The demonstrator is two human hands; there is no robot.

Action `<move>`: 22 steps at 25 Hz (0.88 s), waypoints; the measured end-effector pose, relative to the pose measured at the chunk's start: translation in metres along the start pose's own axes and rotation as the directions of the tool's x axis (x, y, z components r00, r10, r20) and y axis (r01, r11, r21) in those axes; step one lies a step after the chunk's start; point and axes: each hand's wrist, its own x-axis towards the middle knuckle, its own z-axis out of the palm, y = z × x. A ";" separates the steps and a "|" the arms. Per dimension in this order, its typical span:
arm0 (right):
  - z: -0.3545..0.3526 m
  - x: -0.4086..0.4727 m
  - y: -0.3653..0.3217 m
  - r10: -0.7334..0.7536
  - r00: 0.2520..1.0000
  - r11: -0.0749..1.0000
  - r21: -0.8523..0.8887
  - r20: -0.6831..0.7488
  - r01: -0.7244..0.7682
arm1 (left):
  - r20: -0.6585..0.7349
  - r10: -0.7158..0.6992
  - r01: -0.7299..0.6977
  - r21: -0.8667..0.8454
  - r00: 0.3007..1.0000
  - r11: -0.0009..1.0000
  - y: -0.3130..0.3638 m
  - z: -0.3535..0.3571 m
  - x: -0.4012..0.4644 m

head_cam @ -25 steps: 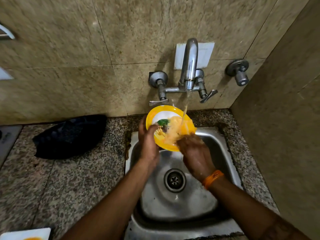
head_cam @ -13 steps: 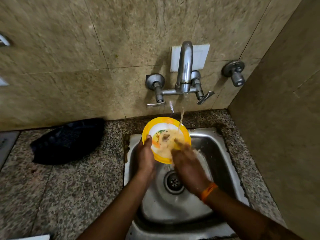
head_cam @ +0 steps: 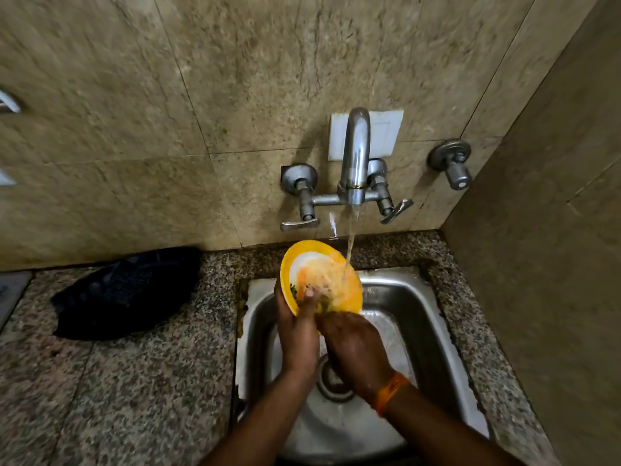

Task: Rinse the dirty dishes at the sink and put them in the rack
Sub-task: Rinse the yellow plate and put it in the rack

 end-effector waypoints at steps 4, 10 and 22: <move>-0.013 -0.005 0.059 -0.138 0.990 0.983 -0.119 0.017 0.139 | 0.067 -0.367 0.370 -0.049 0.928 0.928 0.025 -0.024 0.025; 0.003 0.008 0.021 -0.057 0.990 0.988 -0.152 -0.128 0.038 | 0.077 -0.064 0.073 -0.122 0.995 0.990 0.004 -0.004 0.015; -0.009 0.009 0.047 -0.080 0.969 0.976 -0.217 -0.233 0.028 | -0.059 -0.113 0.098 -0.214 0.992 0.972 -0.013 -0.025 0.029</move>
